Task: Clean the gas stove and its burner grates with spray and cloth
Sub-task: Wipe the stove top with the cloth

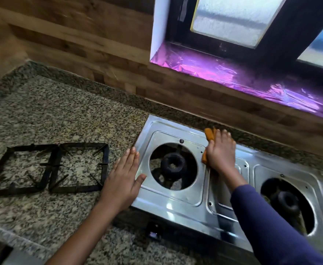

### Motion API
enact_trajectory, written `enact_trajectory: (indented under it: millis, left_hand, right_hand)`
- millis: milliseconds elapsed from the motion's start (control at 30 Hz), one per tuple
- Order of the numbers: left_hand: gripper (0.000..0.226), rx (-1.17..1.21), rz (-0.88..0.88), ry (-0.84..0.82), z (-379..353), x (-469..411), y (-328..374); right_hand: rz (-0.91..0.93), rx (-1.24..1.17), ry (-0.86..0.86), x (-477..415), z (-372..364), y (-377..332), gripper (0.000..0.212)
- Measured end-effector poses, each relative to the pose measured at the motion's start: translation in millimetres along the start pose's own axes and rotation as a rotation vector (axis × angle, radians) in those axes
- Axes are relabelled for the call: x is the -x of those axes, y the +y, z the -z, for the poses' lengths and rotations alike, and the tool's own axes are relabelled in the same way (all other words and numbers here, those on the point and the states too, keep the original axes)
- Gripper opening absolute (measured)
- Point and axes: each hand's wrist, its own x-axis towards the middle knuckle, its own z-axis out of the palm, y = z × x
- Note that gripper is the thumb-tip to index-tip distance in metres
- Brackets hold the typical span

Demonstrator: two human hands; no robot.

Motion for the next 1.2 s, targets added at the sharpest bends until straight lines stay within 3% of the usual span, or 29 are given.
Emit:
enact_trajectory:
  millis: [167,400,533,633,933,1067,1200]
  left_hand:
    - [0.082,0.026,-0.009,-0.020,-0.1,-1.1,-2.4]
    - [0.081,0.017,-0.029,-0.009,-2.3,-4.0,-6.8]
    - [0.084,0.023,-0.035,-0.026,-1.5,-3.9,-7.6]
    - [0.086,0.023,-0.030,-0.030,-1.4,-3.5,-7.7]
    - [0.090,0.018,-0.039,-0.021,0.7,-3.3,-4.0]
    - [0.087,0.031,-0.036,-0.013,0.7,-4.5,-5.4]
    - [0.080,0.058,-0.022,-0.017,-1.7,-3.4,-7.3]
  right_hand:
    - [-0.065,-0.002,-0.024,-6.5,-0.1,-15.9,0.058]
    - [0.285,-0.053,-0.119,-16.4,-24.7,-147.0,0.058]
    - [0.400,-0.070,-0.145,-15.9,-16.7,-131.5,0.058]
    - [0.301,-0.097,-0.088,-8.5,-13.5,-82.7,0.058]
    - [-0.326,-0.044,0.092,57.9,8.3,59.7,0.065]
    - [-0.298,-0.066,0.056,47.2,9.0,41.3,0.065]
    - [-0.117,-0.082,-0.011,30.5,1.5,-12.1,0.064]
